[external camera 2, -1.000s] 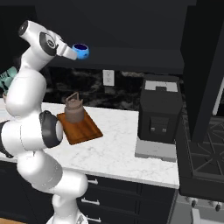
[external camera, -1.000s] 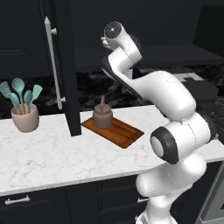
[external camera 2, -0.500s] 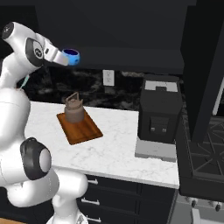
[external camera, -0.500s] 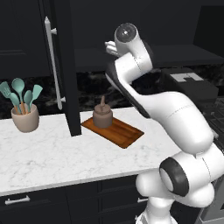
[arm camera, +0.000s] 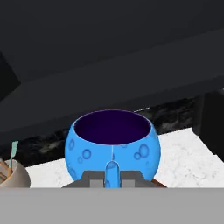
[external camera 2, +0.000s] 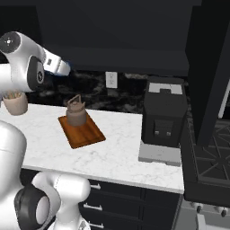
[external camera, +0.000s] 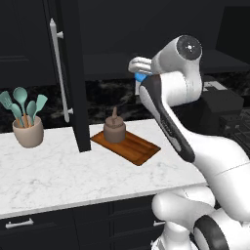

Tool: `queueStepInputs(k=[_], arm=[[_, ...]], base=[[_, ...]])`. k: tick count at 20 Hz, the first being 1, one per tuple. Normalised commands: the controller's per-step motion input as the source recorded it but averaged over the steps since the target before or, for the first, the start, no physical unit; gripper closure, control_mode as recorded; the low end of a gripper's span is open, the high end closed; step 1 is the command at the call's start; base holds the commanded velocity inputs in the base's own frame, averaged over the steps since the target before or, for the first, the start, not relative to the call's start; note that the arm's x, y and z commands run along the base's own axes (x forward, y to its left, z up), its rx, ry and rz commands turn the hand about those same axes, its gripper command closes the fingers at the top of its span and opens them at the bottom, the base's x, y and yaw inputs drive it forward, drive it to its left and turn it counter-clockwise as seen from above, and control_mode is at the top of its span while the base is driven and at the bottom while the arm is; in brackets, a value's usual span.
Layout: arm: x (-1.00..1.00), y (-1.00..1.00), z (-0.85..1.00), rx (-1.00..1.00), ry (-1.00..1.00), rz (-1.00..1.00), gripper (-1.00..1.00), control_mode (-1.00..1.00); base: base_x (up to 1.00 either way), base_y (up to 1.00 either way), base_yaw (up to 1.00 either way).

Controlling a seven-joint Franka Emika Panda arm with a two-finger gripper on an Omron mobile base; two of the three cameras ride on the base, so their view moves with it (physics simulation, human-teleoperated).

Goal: Pick the kettle from the counter and place it on the tray. Then pick the mug from the cabinet and place it on the tray. Then close the cabinet doors.

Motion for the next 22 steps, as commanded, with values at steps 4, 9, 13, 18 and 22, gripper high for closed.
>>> queueStepInputs(k=[4, 9, 13, 18, 22], arm=[[-0.86, -0.21, -0.01, 0.0, 0.0, 0.43, 1.0, -1.0], [-0.54, -0.24, -0.25, -0.05, 0.0, 0.4, 1.0, -1.0], [-0.04, -0.27, -0.46, -0.07, 0.0, 0.33, 1.0, -1.0], [0.05, -0.26, -0.58, -0.12, -0.04, 0.31, 1.0, -1.0], [0.45, -0.02, -0.7, -0.23, -0.13, 0.19, 1.0, -1.0]], base=[[0.0, 0.0, 0.0], [0.0, 0.0, 0.0], [0.0, 0.0, 0.0], [0.0, 0.0, 0.0], [0.0, 0.0, 0.0]])
